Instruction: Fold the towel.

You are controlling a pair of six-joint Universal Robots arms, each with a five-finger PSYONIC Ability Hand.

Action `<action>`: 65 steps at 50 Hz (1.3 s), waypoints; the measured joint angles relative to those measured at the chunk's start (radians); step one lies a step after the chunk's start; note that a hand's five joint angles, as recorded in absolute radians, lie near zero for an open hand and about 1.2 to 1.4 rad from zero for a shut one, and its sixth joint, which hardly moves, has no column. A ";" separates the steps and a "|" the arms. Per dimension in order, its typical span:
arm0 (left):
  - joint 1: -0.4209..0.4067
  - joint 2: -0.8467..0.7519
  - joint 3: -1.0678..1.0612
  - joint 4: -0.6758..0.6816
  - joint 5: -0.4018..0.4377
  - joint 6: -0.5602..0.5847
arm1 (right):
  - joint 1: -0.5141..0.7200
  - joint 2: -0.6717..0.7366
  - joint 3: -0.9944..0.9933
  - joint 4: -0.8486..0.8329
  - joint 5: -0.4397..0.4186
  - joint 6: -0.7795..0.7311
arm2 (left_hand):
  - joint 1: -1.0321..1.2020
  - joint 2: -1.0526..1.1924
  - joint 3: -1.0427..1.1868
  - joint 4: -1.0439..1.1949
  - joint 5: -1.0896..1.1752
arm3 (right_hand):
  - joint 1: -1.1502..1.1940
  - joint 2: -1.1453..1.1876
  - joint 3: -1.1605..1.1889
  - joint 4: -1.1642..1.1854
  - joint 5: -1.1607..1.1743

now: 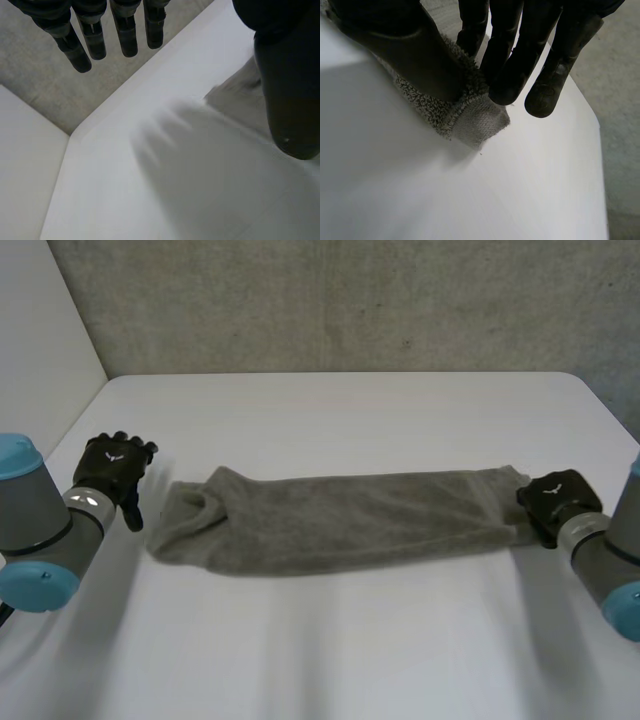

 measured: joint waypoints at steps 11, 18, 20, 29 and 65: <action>-0.037 0.060 -0.054 -0.012 -0.016 -0.022 | -0.144 -0.022 -0.048 0.019 0.012 -0.108 | -0.002 0.000 0.000 0.000 0.000 | 0.001 0.000 0.000 0.000 0.000; -0.153 0.166 -0.109 -0.017 -0.003 -0.171 | -0.164 -0.025 -0.039 0.017 0.015 -0.105 | -0.002 0.000 0.000 0.000 0.000 | 0.001 0.000 0.000 0.000 0.000; -0.197 0.189 -0.113 -0.020 0.008 -0.238 | -0.159 -0.024 -0.030 0.016 0.013 -0.099 | -0.002 0.000 0.000 0.000 0.000 | 0.001 0.000 0.000 0.000 0.000; -0.331 0.116 -0.041 -0.022 0.077 -0.403 | -0.121 -0.023 -0.005 0.012 0.007 -0.061 | -0.002 0.000 0.000 0.000 0.000 | 0.001 0.003 0.000 0.000 0.000; -0.313 -0.151 0.202 -0.060 -0.263 -0.386 | -0.134 -0.011 -0.041 0.016 0.011 -0.067 | -0.002 0.001 0.000 0.000 0.031 | 0.001 0.003 0.000 0.000 0.000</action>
